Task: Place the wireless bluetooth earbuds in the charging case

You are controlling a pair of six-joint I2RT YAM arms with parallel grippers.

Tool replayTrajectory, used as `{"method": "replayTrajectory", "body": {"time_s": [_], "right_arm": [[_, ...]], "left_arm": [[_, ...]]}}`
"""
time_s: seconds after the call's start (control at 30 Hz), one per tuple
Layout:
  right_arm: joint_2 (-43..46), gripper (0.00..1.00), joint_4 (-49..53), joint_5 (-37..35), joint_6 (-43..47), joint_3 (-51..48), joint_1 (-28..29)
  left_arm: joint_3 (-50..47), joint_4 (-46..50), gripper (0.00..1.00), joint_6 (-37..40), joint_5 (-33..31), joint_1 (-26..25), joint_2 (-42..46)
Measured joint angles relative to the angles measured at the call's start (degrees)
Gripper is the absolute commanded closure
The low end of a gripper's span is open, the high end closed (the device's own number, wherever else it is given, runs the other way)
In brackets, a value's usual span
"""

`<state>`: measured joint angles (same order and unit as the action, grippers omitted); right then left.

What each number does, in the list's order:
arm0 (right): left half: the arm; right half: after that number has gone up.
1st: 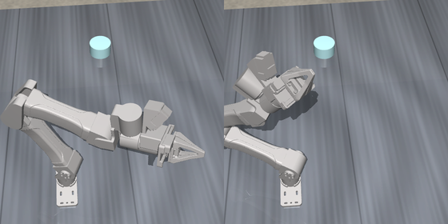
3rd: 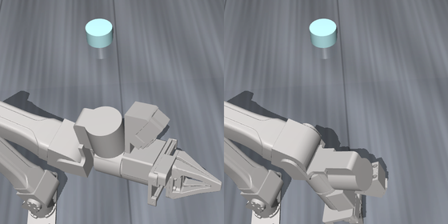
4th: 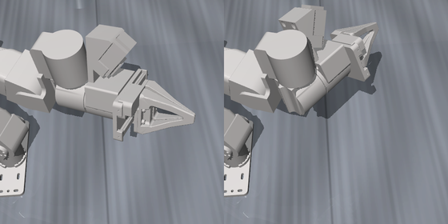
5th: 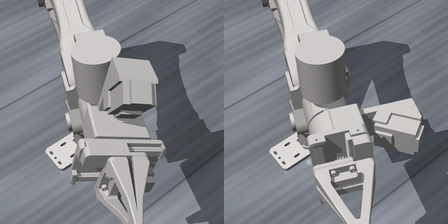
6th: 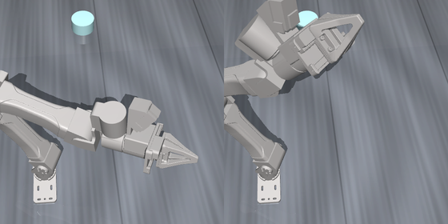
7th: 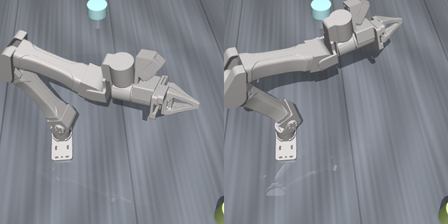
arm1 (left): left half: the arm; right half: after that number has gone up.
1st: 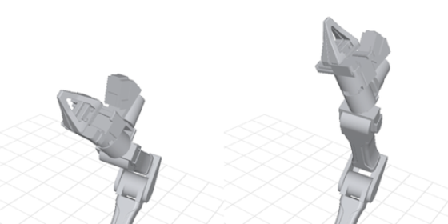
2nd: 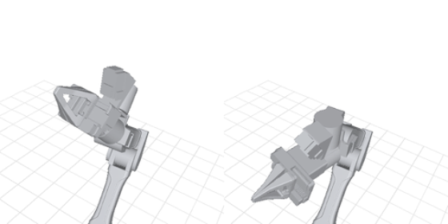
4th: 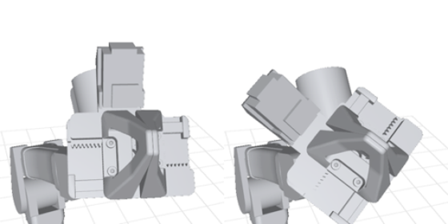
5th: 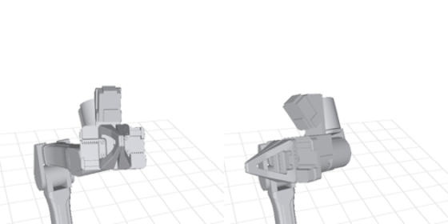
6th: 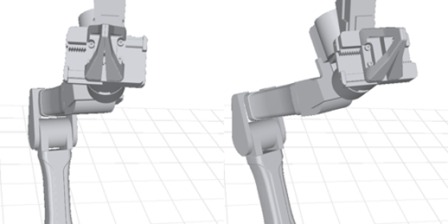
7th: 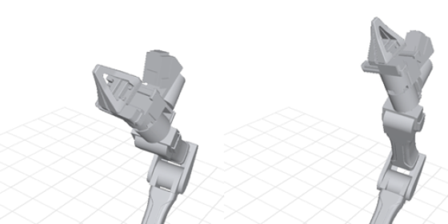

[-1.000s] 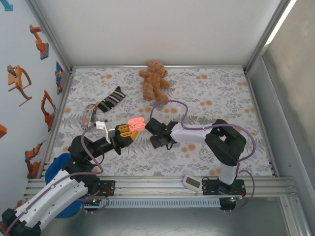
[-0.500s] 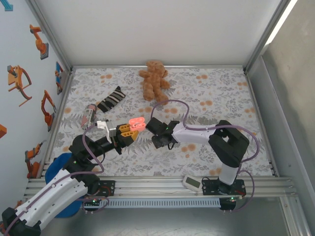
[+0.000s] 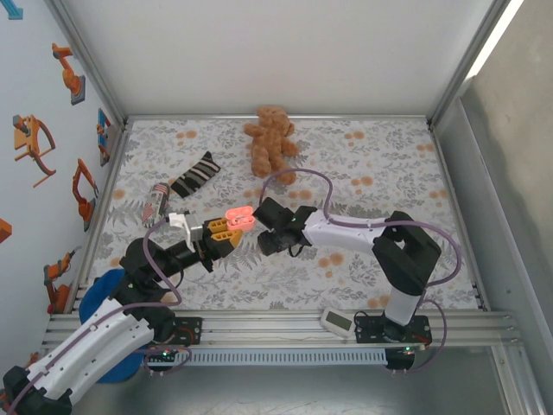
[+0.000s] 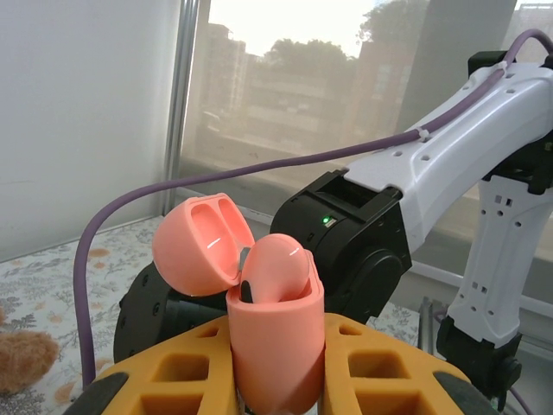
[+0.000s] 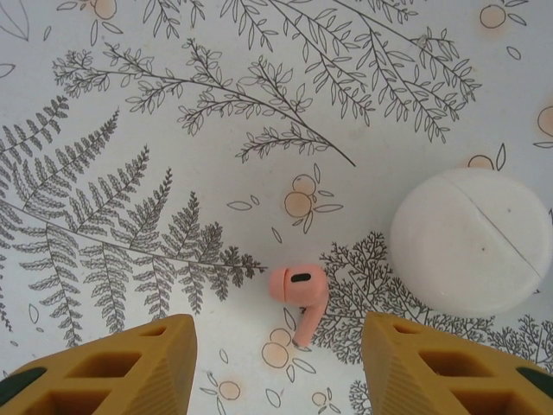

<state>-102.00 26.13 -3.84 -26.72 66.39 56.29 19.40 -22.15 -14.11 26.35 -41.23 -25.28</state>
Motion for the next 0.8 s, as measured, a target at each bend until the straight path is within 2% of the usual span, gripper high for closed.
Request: {"method": "replayTrajectory", "body": {"time_s": [0.07,0.37,0.47,0.8], "right_arm": [[-0.6,0.52,0.0,0.2,0.0,0.3,-0.4],[-4.0,0.53,0.0,1.2,0.6,1.0,-0.8],[-4.8,0.58,0.0,1.3,0.6,1.1,-0.8],[-7.0,0.59,0.0,1.2,0.9,2.3,-0.9]], "left_arm": [[0.0,0.0,1.00,0.0,0.0,0.0,0.4],[0.0,0.4,1.00,0.0,0.0,0.0,0.8],[0.0,0.4,1.00,0.0,0.0,0.0,0.8],[0.0,0.4,1.00,0.0,-0.1,0.0,0.8]]}}
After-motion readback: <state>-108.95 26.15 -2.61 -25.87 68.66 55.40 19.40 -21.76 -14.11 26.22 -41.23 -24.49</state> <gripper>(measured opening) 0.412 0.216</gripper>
